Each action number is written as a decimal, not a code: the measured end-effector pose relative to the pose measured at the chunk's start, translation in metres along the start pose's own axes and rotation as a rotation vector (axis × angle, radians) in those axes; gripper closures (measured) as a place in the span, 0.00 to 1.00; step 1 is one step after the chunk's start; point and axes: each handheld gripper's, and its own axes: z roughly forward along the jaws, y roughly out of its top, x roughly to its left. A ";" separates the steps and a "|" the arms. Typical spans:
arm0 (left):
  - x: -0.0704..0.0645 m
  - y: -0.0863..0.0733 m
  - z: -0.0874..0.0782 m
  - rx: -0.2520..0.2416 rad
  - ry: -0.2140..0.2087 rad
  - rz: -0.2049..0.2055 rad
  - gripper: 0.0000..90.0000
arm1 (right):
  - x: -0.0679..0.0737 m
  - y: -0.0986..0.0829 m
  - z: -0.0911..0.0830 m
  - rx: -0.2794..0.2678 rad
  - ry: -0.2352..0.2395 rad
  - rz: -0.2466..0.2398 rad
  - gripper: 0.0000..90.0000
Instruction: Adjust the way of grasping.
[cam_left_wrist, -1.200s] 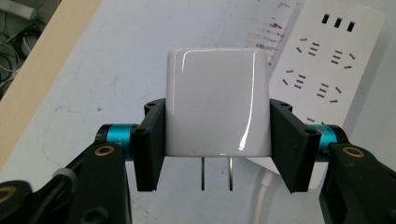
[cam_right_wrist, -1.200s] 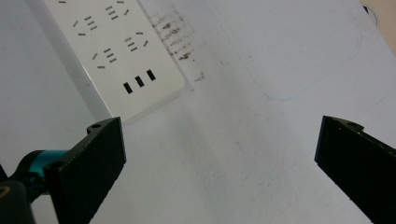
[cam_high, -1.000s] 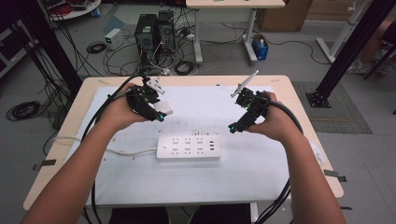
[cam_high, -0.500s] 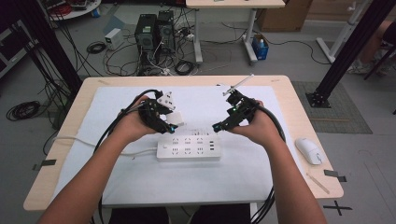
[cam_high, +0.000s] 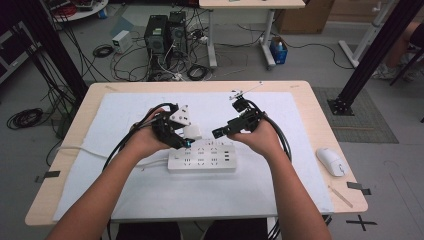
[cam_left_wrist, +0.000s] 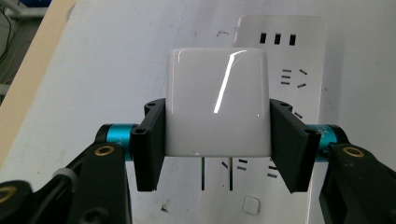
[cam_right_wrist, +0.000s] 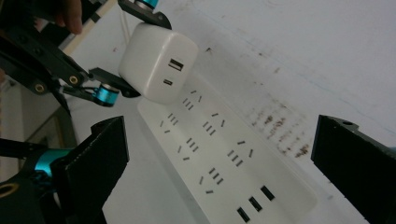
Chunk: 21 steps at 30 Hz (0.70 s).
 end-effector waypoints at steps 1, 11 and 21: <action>-0.001 0.000 0.000 -0.003 0.006 0.011 0.47 | 0.000 0.000 0.001 -0.001 0.005 0.006 0.04; -0.008 0.007 0.002 -0.052 0.018 0.041 0.47 | 0.001 0.005 0.014 -0.047 0.128 0.059 0.05; -0.013 0.012 0.003 -0.064 0.031 0.067 0.47 | -0.001 0.006 0.024 -0.043 0.172 0.099 0.05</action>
